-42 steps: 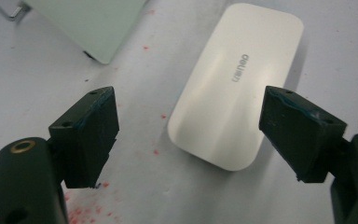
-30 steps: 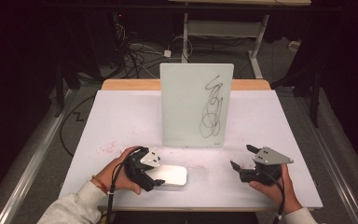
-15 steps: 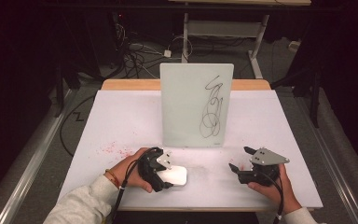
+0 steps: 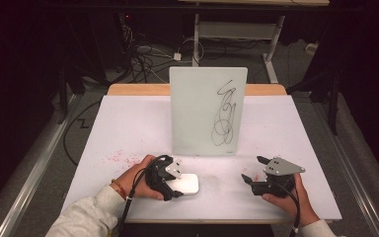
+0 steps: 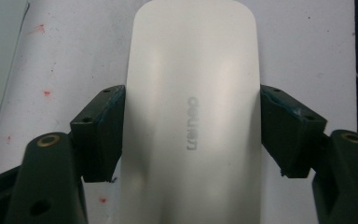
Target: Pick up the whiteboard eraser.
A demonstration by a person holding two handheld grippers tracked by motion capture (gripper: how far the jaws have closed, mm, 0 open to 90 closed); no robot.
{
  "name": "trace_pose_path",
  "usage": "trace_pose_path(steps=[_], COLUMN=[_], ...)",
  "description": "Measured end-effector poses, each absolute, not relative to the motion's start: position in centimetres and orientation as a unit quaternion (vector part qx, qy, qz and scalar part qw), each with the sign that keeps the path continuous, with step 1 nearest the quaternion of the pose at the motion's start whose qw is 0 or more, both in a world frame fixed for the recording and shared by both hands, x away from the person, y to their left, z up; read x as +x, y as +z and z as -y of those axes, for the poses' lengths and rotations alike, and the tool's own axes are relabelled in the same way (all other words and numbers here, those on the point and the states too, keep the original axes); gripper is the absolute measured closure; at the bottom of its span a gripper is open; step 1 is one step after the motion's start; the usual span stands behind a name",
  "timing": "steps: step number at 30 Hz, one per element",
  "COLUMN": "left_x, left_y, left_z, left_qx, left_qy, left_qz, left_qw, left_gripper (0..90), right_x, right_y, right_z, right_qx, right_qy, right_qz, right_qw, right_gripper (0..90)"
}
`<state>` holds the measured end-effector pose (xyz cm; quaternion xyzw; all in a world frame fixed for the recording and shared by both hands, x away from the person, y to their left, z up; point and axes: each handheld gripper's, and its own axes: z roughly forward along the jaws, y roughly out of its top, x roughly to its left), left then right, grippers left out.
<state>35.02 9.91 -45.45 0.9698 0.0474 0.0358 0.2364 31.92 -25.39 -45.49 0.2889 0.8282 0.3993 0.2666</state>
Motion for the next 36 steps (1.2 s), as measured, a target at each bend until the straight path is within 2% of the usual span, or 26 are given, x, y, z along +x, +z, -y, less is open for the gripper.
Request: trace_pose_path(steps=[11,21,36], left_x=[34.7,34.8,35.4], left_y=[-44.5,-43.8,-43.3], left_z=[-10.5,-11.5,-11.5], left_qx=[0.961,0.936,0.918], left_qy=[0.079,0.133,0.169], left_qz=[-0.064,-0.113,-0.139], left_qw=[0.258,0.306,0.332], left_gripper=[29.1,29.1,29.1], right_x=[31.8,31.9,32.0], right_y=[-45.2,-45.2,-45.0], right_z=[25.6,25.6,25.9], right_qx=[0.290,0.289,0.296], right_qy=[0.404,0.404,0.408], right_qz=[-0.824,-0.822,-0.813], right_qw=[0.272,0.280,0.293], right_gripper=[21.5,21.5,21.5])
